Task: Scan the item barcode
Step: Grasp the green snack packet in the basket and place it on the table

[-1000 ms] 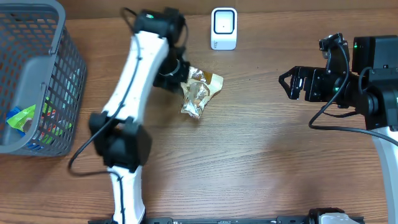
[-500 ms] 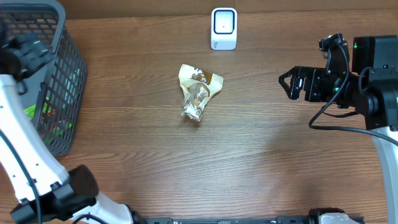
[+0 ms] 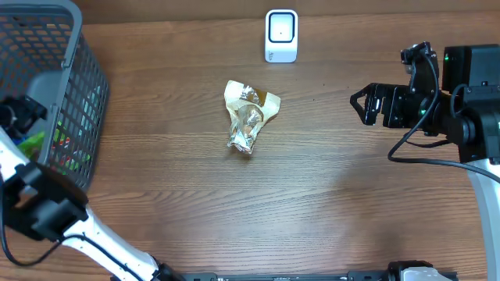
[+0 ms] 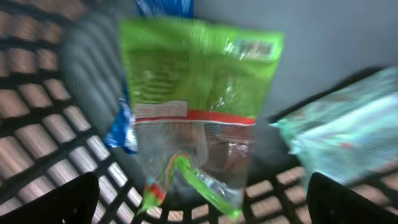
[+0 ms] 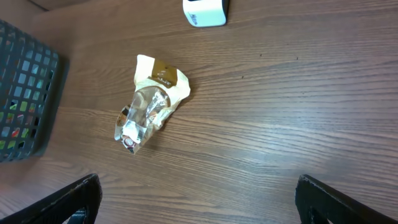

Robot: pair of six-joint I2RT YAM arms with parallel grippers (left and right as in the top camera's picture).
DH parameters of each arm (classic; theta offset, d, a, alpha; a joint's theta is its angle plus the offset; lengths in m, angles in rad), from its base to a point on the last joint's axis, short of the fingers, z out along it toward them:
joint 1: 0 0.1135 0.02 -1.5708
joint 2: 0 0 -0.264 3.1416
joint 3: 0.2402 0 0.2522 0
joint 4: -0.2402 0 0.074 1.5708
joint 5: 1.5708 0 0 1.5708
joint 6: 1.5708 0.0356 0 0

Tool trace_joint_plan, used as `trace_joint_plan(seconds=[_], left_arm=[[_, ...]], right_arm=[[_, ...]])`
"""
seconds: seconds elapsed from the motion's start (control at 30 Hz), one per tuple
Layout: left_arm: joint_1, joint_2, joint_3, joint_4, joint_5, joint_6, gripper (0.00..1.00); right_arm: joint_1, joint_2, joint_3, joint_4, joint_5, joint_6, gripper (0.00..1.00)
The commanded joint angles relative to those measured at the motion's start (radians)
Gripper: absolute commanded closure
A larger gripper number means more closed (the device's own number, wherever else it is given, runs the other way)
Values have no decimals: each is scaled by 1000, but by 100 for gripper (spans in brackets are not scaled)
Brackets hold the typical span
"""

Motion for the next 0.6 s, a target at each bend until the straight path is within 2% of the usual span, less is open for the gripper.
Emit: trace_joint_plan(seconds=[0.0,0.1,0.27,0.3,0.33,0.37,0.57], left_arm=[[-1,121,-9,-34,11,20,7],[-2,200,-9,-53,11,19,13],[-2,271,-11,-48,11,20,34],[-3,275,-12,-45,11,20,50],[-3,276,-12,-43,11,20,79],[-4,276,-12,-42,11,19,96],[-6,230,18,-67,49,21,96]], right_arm=[[4,-3,25,-3,-1,1,0],[4,-3,25,-3,0,1,0],[4,-3,25,-3,0,1,0],[4,-3,25,-3,0,1,0],[4,-3,25,-3,0,1,0],[4,-3,25,-3,2,1,0],[4,-3,25,1,3,1,0]])
